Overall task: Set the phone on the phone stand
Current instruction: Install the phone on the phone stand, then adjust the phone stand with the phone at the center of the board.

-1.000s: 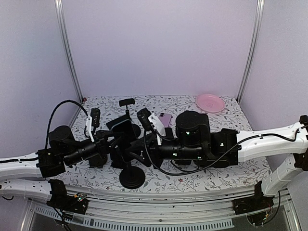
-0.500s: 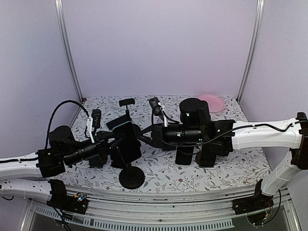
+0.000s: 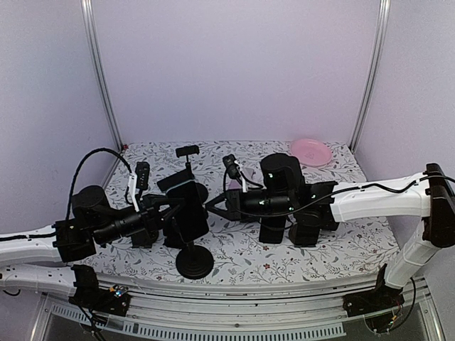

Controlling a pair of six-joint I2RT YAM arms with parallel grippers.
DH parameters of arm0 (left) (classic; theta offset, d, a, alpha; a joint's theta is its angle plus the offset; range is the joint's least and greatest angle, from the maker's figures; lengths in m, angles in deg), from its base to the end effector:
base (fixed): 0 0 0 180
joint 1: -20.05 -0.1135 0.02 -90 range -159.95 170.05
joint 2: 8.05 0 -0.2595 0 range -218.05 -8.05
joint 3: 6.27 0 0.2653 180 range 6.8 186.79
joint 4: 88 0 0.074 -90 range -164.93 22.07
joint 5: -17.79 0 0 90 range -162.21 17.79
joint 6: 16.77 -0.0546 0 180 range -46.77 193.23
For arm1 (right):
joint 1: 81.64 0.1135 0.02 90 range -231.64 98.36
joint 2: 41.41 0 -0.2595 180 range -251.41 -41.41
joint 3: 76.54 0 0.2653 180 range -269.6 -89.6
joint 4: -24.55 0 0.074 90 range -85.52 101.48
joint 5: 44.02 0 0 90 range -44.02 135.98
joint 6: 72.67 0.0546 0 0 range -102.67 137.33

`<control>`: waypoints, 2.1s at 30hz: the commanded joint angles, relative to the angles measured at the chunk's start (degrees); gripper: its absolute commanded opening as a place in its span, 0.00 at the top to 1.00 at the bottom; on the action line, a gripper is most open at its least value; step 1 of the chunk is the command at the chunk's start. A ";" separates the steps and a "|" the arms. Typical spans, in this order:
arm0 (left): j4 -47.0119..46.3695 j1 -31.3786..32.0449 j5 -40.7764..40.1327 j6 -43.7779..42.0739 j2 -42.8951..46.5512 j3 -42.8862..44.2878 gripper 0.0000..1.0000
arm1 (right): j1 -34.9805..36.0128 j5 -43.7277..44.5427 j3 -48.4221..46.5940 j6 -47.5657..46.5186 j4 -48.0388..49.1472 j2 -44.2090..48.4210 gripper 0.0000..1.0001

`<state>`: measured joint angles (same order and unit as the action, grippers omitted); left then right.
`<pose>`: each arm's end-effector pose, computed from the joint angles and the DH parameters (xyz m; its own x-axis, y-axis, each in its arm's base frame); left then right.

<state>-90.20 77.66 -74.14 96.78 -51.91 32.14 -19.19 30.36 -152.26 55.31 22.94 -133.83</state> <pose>0.1223 -0.1893 0.2608 -0.3578 -0.1814 -0.9160 0.7450 0.5359 -0.3972 0.1744 0.3661 0.2568 -0.7127 -0.0849 -0.6963 -0.6768 0.3439 0.6509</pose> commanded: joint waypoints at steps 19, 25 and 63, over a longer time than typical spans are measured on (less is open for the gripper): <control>5.92 -0.57 0.83 -1.58 -0.08 0.71 1.00 | -0.23 -2.52 2.92 3.29 4.15 -2.11 0.90; 6.95 -0.62 0.73 -1.93 0.17 1.09 1.00 | 0.38 -3.03 4.96 4.84 6.18 -2.71 0.92; 15.80 -0.64 0.35 1.58 -0.08 4.74 1.00 | 6.16 0.35 8.93 8.17 8.75 -7.40 0.94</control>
<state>-79.84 77.37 -74.27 97.37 -50.44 35.92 -16.28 33.53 -146.14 63.00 40.14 -137.40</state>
